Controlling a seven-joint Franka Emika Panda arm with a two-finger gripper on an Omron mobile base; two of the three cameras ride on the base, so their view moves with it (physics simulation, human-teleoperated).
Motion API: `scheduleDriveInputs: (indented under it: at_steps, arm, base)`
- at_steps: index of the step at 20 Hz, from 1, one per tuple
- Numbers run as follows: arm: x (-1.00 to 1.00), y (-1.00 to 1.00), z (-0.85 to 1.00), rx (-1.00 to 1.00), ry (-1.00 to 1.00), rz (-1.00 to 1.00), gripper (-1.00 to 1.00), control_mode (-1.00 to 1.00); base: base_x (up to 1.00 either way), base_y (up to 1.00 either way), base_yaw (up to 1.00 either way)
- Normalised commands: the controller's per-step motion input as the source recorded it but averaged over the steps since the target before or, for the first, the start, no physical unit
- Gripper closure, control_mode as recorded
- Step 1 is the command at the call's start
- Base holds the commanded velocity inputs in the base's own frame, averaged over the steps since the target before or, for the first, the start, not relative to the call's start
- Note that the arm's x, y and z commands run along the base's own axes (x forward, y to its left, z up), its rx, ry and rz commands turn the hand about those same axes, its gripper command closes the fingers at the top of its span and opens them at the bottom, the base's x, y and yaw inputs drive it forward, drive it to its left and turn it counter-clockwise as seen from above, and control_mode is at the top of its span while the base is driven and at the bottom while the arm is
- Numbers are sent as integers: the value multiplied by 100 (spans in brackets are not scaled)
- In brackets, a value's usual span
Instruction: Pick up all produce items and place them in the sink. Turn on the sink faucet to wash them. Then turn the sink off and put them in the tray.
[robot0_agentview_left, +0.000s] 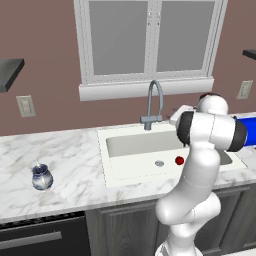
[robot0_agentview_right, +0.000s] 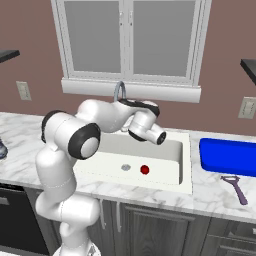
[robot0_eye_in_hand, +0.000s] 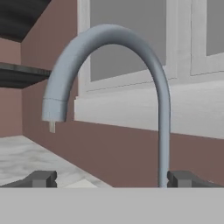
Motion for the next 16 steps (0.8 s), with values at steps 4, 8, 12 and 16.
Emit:
scheduleDriveInputs:
  at_steps: [4,8,12,16]
  arm:
    - [17,1,0,0,0,4,-100,-100]
    - [15,0,0,0,0,4,-100,-100]
    - [15,0,-1,0,0,5,-100,-100]
    - [17,0,-5,0,0,5,-100,-100]
  base:
    - [0,0,0]
    - [0,0,0]
    - [0,0,0]
    - [0,0,0]
